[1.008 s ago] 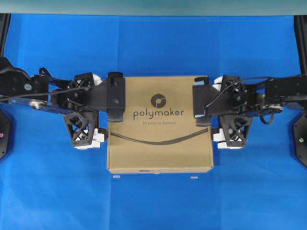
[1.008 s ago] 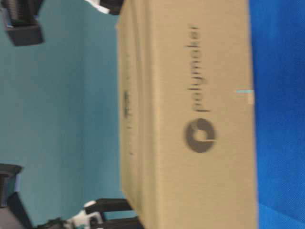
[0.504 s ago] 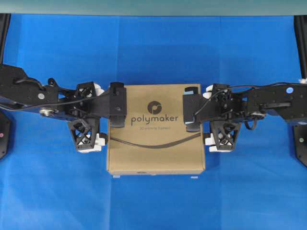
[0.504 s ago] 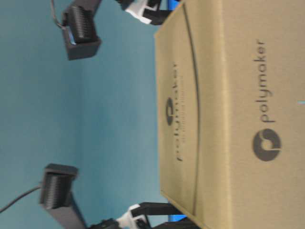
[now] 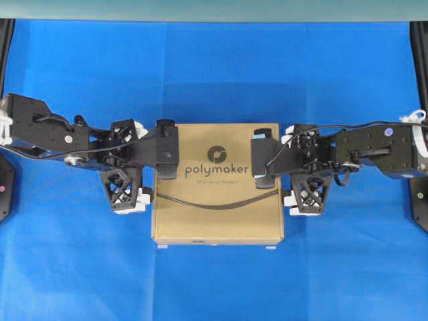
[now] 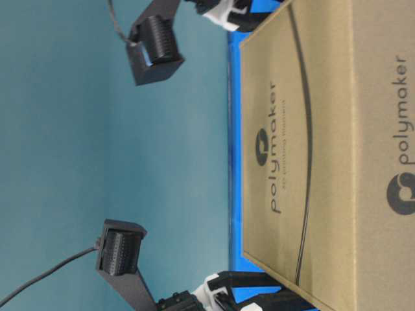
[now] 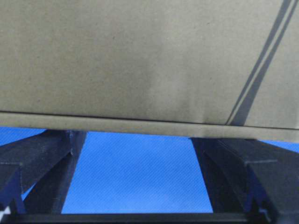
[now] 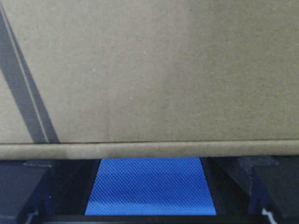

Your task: Lift up the cardboard box by clamping it between your arms.

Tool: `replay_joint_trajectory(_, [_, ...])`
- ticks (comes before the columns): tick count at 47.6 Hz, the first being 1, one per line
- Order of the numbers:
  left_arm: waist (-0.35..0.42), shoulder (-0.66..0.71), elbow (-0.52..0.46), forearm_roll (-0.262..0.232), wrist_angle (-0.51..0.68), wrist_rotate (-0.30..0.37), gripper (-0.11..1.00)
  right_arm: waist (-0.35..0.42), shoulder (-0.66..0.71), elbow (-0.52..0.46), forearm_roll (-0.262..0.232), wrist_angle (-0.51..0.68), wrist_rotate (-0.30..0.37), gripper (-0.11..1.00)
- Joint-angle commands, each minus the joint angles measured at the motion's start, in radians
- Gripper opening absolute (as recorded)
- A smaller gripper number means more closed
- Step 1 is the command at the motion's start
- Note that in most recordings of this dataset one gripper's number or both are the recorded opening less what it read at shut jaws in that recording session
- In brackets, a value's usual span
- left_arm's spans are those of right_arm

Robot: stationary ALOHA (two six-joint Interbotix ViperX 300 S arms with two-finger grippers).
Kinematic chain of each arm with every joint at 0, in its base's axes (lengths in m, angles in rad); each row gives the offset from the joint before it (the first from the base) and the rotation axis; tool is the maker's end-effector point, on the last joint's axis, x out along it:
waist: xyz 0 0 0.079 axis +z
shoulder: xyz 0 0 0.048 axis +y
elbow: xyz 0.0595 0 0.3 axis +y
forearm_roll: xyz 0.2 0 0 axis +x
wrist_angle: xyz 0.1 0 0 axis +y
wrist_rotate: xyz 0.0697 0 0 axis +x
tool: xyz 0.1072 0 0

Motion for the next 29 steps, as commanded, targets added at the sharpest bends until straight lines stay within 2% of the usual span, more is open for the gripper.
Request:
replay_joint_trajectory(1, [0.015, 0.006, -0.017, -0.003, -0.025, -0.011, 0.86, 0.020, -0.009, -0.002, 0.003, -0.037, -0.002, 1.00])
replay_joint_trajectory(29, [0.032, -0.008, 0.025, -0.003, -0.032, 0.003, 0.86, 0.018, -0.026, 0.029, 0.005, -0.048, 0.006, 1.00])
